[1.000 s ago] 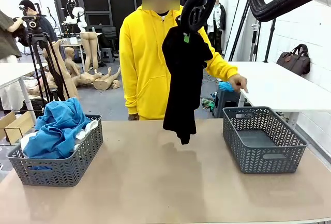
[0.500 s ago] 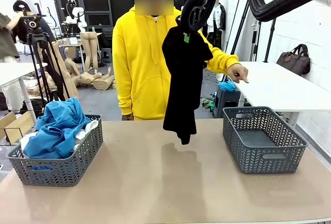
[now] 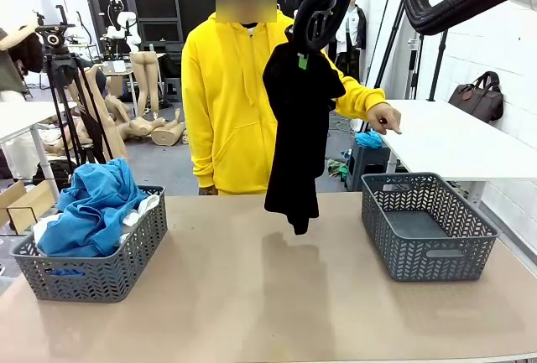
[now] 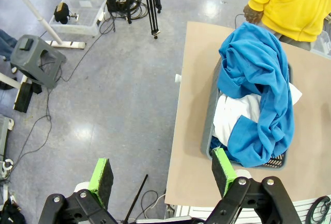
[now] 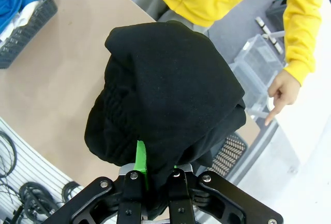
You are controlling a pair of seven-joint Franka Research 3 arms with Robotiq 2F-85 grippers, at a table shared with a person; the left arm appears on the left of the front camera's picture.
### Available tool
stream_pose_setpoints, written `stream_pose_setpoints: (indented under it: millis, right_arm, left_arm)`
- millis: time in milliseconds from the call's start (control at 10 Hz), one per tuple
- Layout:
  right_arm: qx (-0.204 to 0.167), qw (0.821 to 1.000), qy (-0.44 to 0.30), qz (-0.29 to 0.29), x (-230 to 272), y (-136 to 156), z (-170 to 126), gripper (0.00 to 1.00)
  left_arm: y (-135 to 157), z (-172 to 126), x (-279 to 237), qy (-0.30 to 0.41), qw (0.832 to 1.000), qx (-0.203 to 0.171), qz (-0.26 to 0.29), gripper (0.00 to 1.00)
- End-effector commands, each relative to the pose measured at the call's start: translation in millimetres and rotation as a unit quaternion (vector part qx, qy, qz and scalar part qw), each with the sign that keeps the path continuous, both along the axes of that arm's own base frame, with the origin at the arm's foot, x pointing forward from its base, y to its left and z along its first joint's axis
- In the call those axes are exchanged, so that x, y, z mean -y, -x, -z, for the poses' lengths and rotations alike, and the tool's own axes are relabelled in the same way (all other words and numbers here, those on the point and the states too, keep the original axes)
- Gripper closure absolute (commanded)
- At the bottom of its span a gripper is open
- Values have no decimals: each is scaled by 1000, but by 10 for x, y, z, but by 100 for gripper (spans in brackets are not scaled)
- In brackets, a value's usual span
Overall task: Sort the tops and bottoms.
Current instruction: Sort the clothes according to human instructions.
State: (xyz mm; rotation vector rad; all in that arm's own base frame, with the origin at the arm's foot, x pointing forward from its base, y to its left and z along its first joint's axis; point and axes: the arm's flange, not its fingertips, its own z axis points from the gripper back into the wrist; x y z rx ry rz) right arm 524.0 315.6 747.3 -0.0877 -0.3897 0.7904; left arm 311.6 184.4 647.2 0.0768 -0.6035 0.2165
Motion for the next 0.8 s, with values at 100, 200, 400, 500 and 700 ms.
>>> stream_pose_setpoints:
  millis: [100,200,400,500,700]
  right_arm:
    - [1,1000,-3,-1,19,12,-17,100]
    - [1,1000,-3,-1,19,12,-17,100]
    - [14,1000,10,23,171,23,-64,100]
    - [21,998,23,49,406,45,-103,100]
    - [39,993,39,108,920,220,-220,100]
  left_arm:
    - [8,2,-6,3,1000,1,3,0]
    - [8,2,-6,3,1000,1,3,0]
    - [8,2,-6,3,1000,1,3,0]
    - [8,2,-6,3,1000,1,3,0]
    - [8,2,-6,3,1000,1,3,0]
